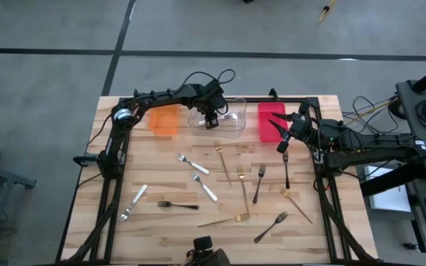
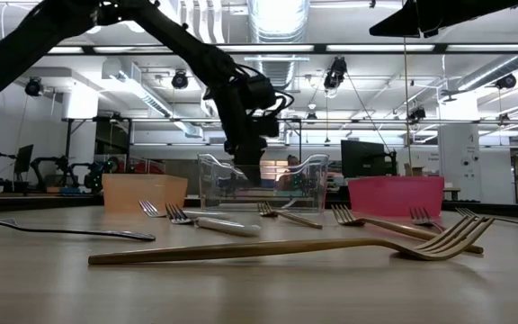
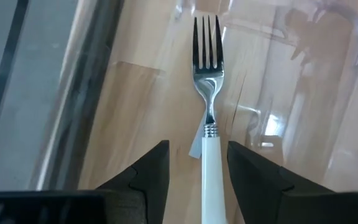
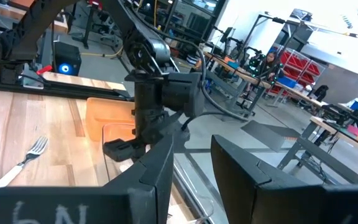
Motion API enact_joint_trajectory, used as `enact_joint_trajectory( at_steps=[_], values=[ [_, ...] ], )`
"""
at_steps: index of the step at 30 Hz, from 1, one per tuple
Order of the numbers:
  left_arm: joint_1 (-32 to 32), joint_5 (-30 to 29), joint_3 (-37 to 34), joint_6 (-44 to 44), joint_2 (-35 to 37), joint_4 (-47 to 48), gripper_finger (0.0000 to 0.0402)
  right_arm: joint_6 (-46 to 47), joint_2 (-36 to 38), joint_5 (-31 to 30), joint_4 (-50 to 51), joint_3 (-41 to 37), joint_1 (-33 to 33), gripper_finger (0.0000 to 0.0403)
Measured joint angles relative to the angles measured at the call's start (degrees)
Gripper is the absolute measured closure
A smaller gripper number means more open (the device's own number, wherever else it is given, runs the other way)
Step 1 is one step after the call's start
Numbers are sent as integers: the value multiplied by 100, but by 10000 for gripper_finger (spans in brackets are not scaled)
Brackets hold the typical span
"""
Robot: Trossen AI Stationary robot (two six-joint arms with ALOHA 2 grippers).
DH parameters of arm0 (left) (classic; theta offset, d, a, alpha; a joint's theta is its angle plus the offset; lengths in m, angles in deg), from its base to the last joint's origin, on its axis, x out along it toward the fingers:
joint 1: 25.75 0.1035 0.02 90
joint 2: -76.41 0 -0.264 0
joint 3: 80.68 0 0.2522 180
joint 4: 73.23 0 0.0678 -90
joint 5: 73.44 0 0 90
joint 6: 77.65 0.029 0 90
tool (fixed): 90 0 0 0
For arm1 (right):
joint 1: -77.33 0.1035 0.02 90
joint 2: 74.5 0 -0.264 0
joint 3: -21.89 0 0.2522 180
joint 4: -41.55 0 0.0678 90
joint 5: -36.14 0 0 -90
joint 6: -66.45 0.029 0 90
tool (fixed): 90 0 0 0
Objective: Sort silverware by color (type)
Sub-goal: Put the black fork into the red bin
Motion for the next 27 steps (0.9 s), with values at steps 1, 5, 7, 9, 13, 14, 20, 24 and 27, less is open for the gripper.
enact_joint_trajectory(
  at_steps=[1,5,7,9,13,14,20,24,27],
  values=[
    [0,2,0,-9,39,23,260,0,0,0,1,0,0,303],
    [-19,7,2,-45,240,32,260,0,0,-2,0,0,2,303],
    [-33,10,0,-108,311,47,260,2,0,0,0,0,1,303],
    [-37,23,0,-161,405,74,260,4,-1,0,1,0,1,303],
    [-61,26,0,-180,646,113,260,84,0,0,0,0,2,303],
    [-70,29,-8,-186,691,135,260,95,0,0,-1,0,1,303],
    [-113,74,-313,-318,1143,113,260,205,-1,0,-5,0,2,303],
    [-167,76,-726,-361,1496,-134,260,312,-2,2,-5,0,1,303],
    [-209,85,-1157,-376,1850,-497,260,370,-2,2,-7,0,1,303]
  ],
)
